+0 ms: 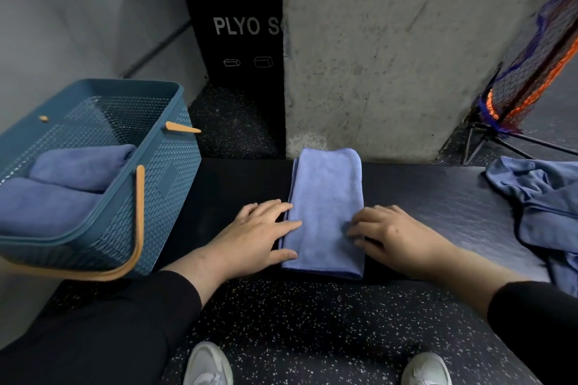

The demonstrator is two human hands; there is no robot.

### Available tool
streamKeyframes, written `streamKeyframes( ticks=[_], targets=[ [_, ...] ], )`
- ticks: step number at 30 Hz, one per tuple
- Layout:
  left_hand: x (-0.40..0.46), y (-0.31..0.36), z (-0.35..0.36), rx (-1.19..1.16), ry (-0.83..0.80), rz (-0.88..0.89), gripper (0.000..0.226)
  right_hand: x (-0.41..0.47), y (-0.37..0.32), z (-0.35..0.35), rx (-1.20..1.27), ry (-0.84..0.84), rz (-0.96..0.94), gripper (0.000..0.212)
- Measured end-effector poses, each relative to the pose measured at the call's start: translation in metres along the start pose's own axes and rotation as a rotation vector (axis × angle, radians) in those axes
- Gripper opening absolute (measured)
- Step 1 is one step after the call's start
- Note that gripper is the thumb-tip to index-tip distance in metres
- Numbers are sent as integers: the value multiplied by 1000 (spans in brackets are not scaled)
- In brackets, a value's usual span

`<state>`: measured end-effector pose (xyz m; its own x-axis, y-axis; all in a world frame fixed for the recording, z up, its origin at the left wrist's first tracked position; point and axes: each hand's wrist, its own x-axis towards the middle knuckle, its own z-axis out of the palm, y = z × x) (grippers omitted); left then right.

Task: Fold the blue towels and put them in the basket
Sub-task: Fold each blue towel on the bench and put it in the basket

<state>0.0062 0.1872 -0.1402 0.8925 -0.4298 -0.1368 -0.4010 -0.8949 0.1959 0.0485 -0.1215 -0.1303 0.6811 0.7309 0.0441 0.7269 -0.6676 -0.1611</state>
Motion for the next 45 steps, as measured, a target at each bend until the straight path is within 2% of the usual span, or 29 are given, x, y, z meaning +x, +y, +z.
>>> streamKeyframes(
  ticks=[3,5,10,13,15,16,17,19,21,23,25,28,31,34,38,40,43,44,45],
  targets=[
    [-10,3,2,5,-18,5,65,-23,-1,4,3,-133,-49,60],
    [-15,5,1,4,-16,58,59,-33,-6,8,-42,-162,-60,67],
    [-20,11,-2,7,-12,146,51,-32,-27,14,-70,23,-73,35],
    [-22,17,0,13,32,149,66,-27,-35,17,-10,120,9,22],
    [-21,26,3,24,43,120,82,-25,-37,15,99,137,109,22],
    [-20,31,5,10,71,87,82,-25,-38,13,152,133,152,21],
    [-19,34,8,-28,118,50,74,-26,-39,8,198,116,193,18],
    [-14,40,11,-123,224,12,44,-27,-42,-4,282,72,262,10],
    [-10,43,9,-226,315,-13,25,-28,-43,-16,370,53,340,13],
    [-8,46,1,-432,376,-85,14,-26,-43,-27,484,64,404,18],
    [-9,49,-12,-677,338,-170,16,-24,-42,-36,593,82,428,24],
    [-10,52,-28,-942,211,-170,6,-21,-40,-47,733,73,463,30],
    [-7,53,-30,-1122,180,-252,8,-17,-35,-50,820,88,523,22],
    [8,51,-32,-1223,205,-342,13,-8,-27,-46,795,116,593,19],
    [35,45,-33,-1191,198,-382,28,7,-10,-37,705,155,682,30],
    [49,43,-31,-1078,238,-420,31,16,0,-31,643,167,722,32],
    [67,40,-29,-677,371,-558,42,27,12,-16,452,120,775,28],
    [69,40,-27,-538,411,-529,45,29,14,-10,396,124,799,26],
    [68,41,-25,-402,437,-427,46,30,13,-5,339,167,812,29]
  ],
)
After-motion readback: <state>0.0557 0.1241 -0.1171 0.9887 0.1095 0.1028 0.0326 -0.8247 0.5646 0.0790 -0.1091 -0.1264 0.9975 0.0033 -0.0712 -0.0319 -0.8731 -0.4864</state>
